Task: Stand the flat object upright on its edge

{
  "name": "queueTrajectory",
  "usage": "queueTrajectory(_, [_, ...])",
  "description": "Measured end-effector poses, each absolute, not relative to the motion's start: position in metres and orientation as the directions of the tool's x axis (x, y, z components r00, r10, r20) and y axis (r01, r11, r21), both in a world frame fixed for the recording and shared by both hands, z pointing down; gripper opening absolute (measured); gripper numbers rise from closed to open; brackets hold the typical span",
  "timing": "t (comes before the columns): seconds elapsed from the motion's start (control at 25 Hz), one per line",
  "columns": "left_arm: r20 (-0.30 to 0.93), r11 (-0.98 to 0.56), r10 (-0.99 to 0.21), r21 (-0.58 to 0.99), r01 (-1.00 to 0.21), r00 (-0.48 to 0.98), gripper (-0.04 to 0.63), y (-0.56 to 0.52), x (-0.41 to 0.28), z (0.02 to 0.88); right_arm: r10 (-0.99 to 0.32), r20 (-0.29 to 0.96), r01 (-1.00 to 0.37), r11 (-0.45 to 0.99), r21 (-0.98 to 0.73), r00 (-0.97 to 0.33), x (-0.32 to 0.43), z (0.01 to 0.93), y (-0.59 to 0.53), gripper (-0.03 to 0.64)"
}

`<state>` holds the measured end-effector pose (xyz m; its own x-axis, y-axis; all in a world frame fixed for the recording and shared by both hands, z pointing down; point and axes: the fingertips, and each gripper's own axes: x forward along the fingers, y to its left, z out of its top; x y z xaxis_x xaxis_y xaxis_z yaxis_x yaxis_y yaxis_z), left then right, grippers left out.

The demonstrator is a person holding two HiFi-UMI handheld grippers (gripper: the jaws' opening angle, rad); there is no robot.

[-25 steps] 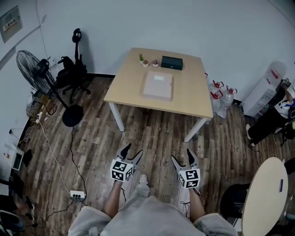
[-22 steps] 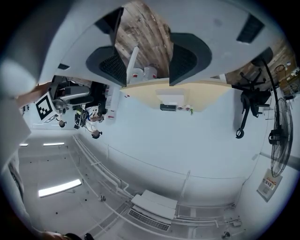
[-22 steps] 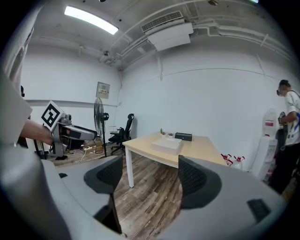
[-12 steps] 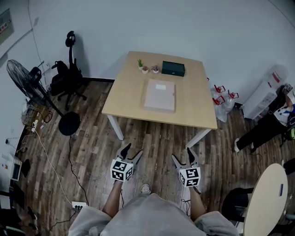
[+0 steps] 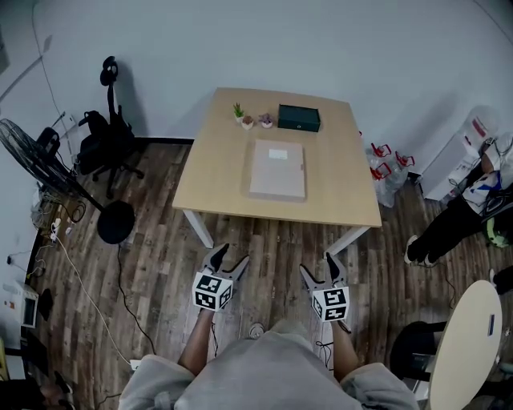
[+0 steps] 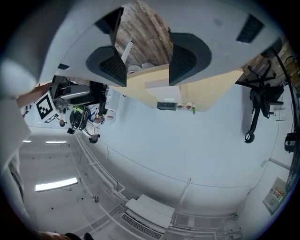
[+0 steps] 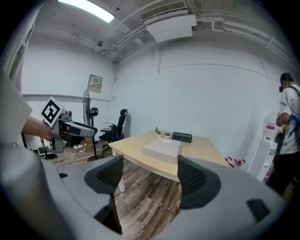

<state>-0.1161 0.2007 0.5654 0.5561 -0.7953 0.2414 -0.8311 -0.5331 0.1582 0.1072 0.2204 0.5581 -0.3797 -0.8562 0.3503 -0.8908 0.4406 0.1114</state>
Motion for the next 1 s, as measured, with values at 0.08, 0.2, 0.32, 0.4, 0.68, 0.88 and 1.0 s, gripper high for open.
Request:
queueTrajectory(0.08, [0.245,-0.536,-0.792,0.159,-0.829,0.559,0.278,0.196,-0.116,0.567,-0.854,0.355,-0.89,0.442,0.111,-0.38,0.106,0.56,0.217,0.35])
queueTrajectory(0.2, [0.253,-0.535,-0.789,0.163,-0.829,0.559,0.278,0.192,-0.116,0.57,-0.853,0.358,-0.89,0.442,0.109,-0.38,0.106,0.563,0.212,0.35])
queueTrajectory(0.32, [0.255,-0.534,-0.79,0.159,-0.83,0.557,0.278,0.185,-0.117,0.572,-0.854,0.356,-0.891,0.441,0.108,-0.38,0.106,0.564,0.203,0.348])
queueTrajectory(0.4, [0.256,-0.531,-0.792,0.155,-0.833,0.554,0.278,0.181,-0.12,0.573,-0.853,0.355,-0.89,0.443,0.108,-0.382,0.105,0.567,0.198,0.348])
queueTrajectory(0.68, [0.256,-0.524,-0.798,0.152,-0.838,0.546,0.278,0.152,-0.12,0.578,-0.85,0.361,-0.889,0.446,0.106,-0.383,0.107,0.575,0.173,0.345])
queueTrajectory(0.88, [0.261,-0.53,-0.794,0.144,-0.836,0.549,0.278,0.116,-0.114,0.583,-0.854,0.355,-0.893,0.44,0.099,-0.381,0.113,0.58,0.14,0.345])
queueTrajectory(1.0, [0.263,-0.53,-0.793,0.145,-0.835,0.549,0.278,0.089,-0.108,0.583,-0.85,0.364,-0.894,0.439,0.091,-0.381,0.118,0.584,0.114,0.344])
